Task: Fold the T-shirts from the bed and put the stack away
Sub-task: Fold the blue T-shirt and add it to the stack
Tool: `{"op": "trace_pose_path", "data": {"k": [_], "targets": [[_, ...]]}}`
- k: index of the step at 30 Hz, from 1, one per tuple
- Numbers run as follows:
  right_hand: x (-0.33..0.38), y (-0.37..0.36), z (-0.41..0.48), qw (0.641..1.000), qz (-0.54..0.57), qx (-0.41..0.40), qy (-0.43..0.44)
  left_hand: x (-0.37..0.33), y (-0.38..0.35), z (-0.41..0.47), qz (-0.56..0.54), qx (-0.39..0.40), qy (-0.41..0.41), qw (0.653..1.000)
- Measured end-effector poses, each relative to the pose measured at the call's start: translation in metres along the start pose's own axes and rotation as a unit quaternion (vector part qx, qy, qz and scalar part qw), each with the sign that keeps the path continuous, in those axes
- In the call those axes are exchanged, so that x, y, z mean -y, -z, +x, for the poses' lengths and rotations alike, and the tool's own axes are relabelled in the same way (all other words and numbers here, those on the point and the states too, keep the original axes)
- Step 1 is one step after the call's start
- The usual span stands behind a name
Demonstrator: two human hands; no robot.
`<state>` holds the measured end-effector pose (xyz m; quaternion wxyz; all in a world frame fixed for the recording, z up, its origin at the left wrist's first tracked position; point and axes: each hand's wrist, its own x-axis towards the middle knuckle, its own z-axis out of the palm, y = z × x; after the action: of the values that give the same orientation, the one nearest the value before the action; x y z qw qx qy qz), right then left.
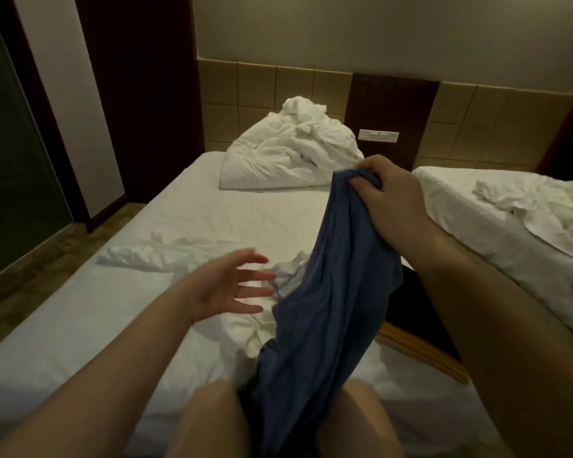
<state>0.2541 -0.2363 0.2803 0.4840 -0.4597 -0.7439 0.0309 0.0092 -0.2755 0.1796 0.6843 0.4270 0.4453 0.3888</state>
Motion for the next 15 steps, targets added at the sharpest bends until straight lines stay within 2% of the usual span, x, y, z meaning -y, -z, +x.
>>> {"op": "trace_pose_path", "data": {"k": [3, 5, 8, 10, 13, 15], "targets": [[0.007, -0.004, -0.007, 0.999, -0.018, 0.000, 0.033, 0.024, -0.041, 0.010, 0.153, -0.005, 0.015, 0.988], [0.010, -0.003, -0.012, 0.999, -0.022, -0.010, 0.046, 0.045, -0.060, 0.023, 0.200, -0.014, -0.007, 0.980], [0.010, 0.006, -0.016, 0.998, -0.043, -0.007, 0.052, 0.070, -0.073, 0.041, 0.198, -0.059, -0.061, 0.977], [0.004, 0.014, -0.019, 0.996, -0.070, -0.008, 0.049, 0.077, -0.071, 0.046, 0.154, -0.093, -0.076, 0.981], [-0.008, 0.025, -0.024, 0.996, -0.087, -0.005, 0.037, 0.080, -0.063, 0.044, 0.097, -0.081, -0.054, 0.991], [-0.018, 0.028, -0.027, 0.995, -0.093, 0.004, 0.030, 0.081, -0.056, 0.039, 0.107, -0.067, -0.038, 0.991]]}}
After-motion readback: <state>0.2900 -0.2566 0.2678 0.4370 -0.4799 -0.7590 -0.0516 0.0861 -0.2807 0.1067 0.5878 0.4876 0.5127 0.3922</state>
